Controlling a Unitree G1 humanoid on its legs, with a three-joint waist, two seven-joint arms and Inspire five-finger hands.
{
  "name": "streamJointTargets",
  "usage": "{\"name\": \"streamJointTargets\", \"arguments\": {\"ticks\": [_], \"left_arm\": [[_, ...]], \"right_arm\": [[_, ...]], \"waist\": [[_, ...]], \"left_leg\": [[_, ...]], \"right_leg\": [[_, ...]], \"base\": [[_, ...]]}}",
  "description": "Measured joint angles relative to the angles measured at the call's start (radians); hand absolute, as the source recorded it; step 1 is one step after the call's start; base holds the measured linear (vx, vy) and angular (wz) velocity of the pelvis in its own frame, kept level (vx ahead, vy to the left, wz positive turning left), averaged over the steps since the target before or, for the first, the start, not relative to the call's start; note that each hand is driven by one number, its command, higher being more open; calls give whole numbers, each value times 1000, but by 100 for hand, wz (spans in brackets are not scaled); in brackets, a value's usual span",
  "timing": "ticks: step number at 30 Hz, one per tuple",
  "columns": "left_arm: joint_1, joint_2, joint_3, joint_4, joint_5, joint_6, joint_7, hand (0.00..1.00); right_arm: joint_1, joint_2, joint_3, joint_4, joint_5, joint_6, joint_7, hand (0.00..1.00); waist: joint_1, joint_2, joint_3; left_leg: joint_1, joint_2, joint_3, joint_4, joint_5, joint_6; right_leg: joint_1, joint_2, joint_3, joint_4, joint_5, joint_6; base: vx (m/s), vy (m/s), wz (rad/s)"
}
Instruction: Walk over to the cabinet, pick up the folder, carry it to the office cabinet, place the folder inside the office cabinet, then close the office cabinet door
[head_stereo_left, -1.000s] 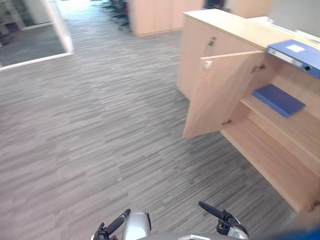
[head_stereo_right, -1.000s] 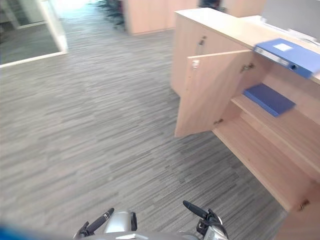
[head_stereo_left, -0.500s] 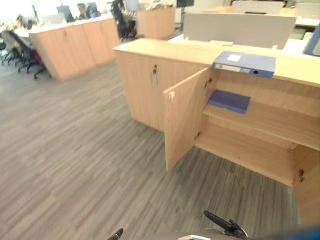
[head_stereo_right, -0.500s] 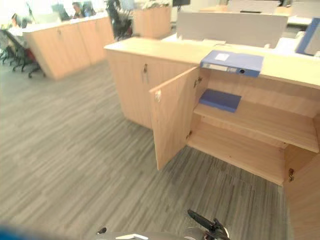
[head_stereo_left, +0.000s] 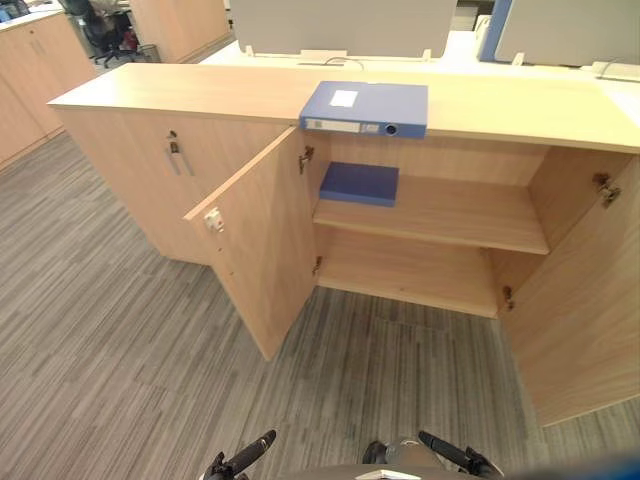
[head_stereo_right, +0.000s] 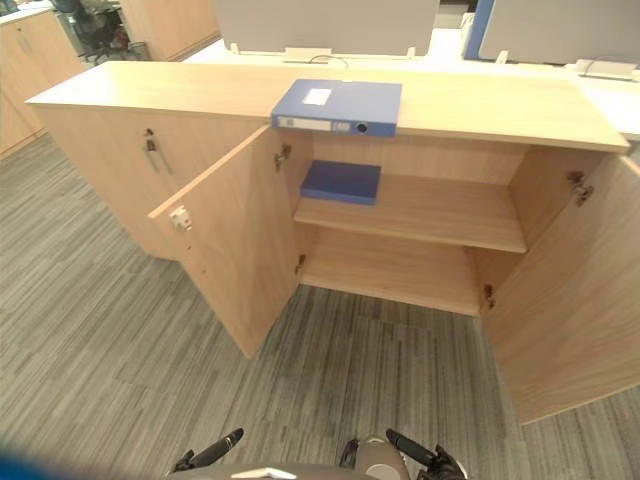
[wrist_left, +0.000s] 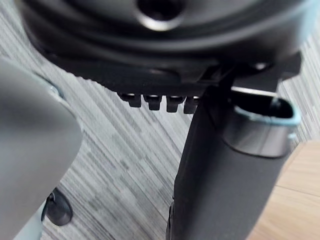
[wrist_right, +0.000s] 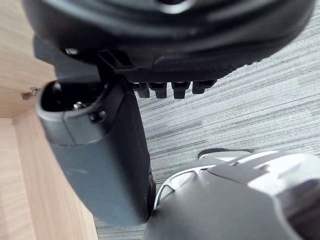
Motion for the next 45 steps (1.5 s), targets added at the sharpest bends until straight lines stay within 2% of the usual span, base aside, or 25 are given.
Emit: {"name": "streamJointTargets", "arguments": {"ticks": [1,2,4,5,6,9,11,12,13,15,18,20,23,24,25,26,28,30,31,32,33,36,39,41,45], "left_arm": [[-3,2,12,-1,-5,0,0,100],[-3,2,36,-1,-26,1,-1,100],[-2,3,73,-2,-37,1,-4,100],[8,5,98,-7,-36,1,-3,100],[15,6,102,-7,-35,1,-3,100],[48,2,105,-11,-29,2,-4,100],[65,2,102,-13,-11,2,-11,100],[66,2,101,-13,-7,2,-13,100],[67,2,100,-13,-4,2,-13,100],[77,-5,96,-13,0,1,-12,100],[84,12,81,-13,6,-3,-13,100],[84,24,26,-14,7,-5,-14,100],[80,39,-36,-24,30,-24,-23,100],[75,45,-52,-28,45,-25,-22,100],[73,44,-53,-28,46,-25,-21,100],[71,36,-54,-32,45,-26,-23,100],[62,31,-54,-37,33,-26,-22,100],[60,25,-53,-38,-20,-27,-21,100],[62,30,-49,-47,-47,-29,-21,100],[64,38,-48,-50,-60,-31,-21,100],[72,31,-46,-48,-81,-26,-19,100],[85,8,-54,-109,-120,-9,-19,100],[136,-10,-179,-323,-262,-9,-37,100],[143,-11,-219,-445,-373,-10,-78,100],[142,-11,-237,-650,-562,-15,-88,100]], "right_arm": [[4,-1,7,1,0,0,0,100],[10,-6,33,2,1,0,-5,100],[12,-6,36,10,0,0,-9,100],[1,-6,36,33,0,2,-14,100],[-2,-6,36,39,0,4,-14,100],[-5,-9,36,50,0,5,-17,100],[-8,-8,36,47,0,3,-18,100],[-9,-7,36,45,0,1,-18,100],[-8,-6,37,44,0,-1,-19,100],[-1,-10,40,35,0,-2,-20,100],[4,14,63,3,-1,-12,-20,100],[4,19,63,-17,-2,-16,-16,100],[8,28,53,-41,-20,-22,-8,100],[9,30,36,-41,-20,-21,-7,100],[10,32,26,-41,-20,-20,-6,100],[11,41,25,-50,-20,-21,-7,100],[10,52,21,-62,-19,-21,-7,100],[7,56,23,-60,-19,-19,-7,100],[5,63,31,-57,-19,-19,-10,100],[2,73,29,-55,-10,-15,-9,100],[7,61,35,-53,-2,-7,-9,100],[4,45,85,-57,-10,-6,-12,100],[-2,45,157,-52,-19,-1,-11,100],[-14,53,192,-49,-19,-4,-9,100],[-30,65,223,-28,-17,-15,-10,100]], "waist": [[0,-1,0],[4,-7,5],[10,-5,9],[19,-16,19],[23,-20,21],[50,-23,26],[63,-23,26],[63,-23,26],[63,-22,24],[65,-9,2],[69,-40,-21],[71,-37,-23],[66,-36,-32],[65,-44,-37],[65,-38,-42],[65,-32,-58],[63,-31,-58],[64,-31,-57],[65,-54,-57],[64,-67,-53],[62,-60,-69],[62,-47,-70],[66,-56,-72],[64,-56,-70],[61,-95,-53]], "left_leg": [[-43,17,-10,98,42,-7],[-154,62,-22,342,118,-36],[-249,87,-14,505,54,-23],[-301,81,17,534,-5,-8],[-321,71,26,522,-28,-3],[-379,-18,7,306,-95,-5],[-384,-111,-118,-41,-92,-7],[-384,-130,-154,-110,-78,-1],[-385,-162,-214,-217,-28,5],[-366,-179,-237,-265,107,24],[-282,-211,-155,-340,111,48],[-181,-232,-122,-412,111,70],[-101,-266,-112,-464,103,103],[-73,-279,-118,-470,99,109],[-71,-280,-123,-471,96,113],[-70,-276,-143,-478,92,117],[-71,-263,-168,-477,87,107],[-89,-221,-206,-455,71,66],[-107,-220,-219,-442,52,45],[-111,-220,-235,-433,46,31],[-107,-190,-262,-438,48,20],[-115,-135,-307,-461,65,-12],[-135,-91,-361,-490,83,-54],[-173,-60,-392,-437,55,-95],[-319,-65,-353,-212,29,-92]], "right_leg": [[24,19,2,-30,3,-4],[80,68,34,-93,16,-23],[128,106,71,-138,17,-39],[179,123,128,-170,24,-39],[196,124,151,-182,24,-39],[259,122,262,-224,25,-36],[293,110,332,-256,18,-21],[303,106,343,-264,14,-14],[320,95,362,-276,4,2],[325,82,383,-269,-22,43],[296,8,394,-137,-79,115],[246,-28,391,64,-104,140],[150,-95,352,360,-106,140],[142,-141,300,424,-116,125],[136,-167,268,441,-126,115],[114,-224,222,450,-141,92],[102,-249,233,390,-153,95],[105,-234,316,182,-148,116],[113,-233,352,72,-125,137],[119,-231,360,53,-111,205],[128,-200,330,41,-119,180],[132,-154,264,53,-143,149],[142,-112,196,49,-160,122],[172,-72,153,13,-160,111],[223,-56,58,-36,-145,91]], "base": [[293,-227,-54],[281,-165,-63],[296,-95,-81],[261,-37,-92],[305,-11,-111],[243,57,-115],[293,149,-89],[339,185,-58],[459,235,-48],[401,205,-47],[419,211,-54],[266,173,-47],[157,165,-15],[100,87,8],[80,61,14],[38,27,16],[29,-54,35],[-16,-199,43],[-52,-244,30],[-47,-357,45],[16,-376,50],[30,-355,51],[31,-293,62],[46,-161,46],[57,-91,68]]}}
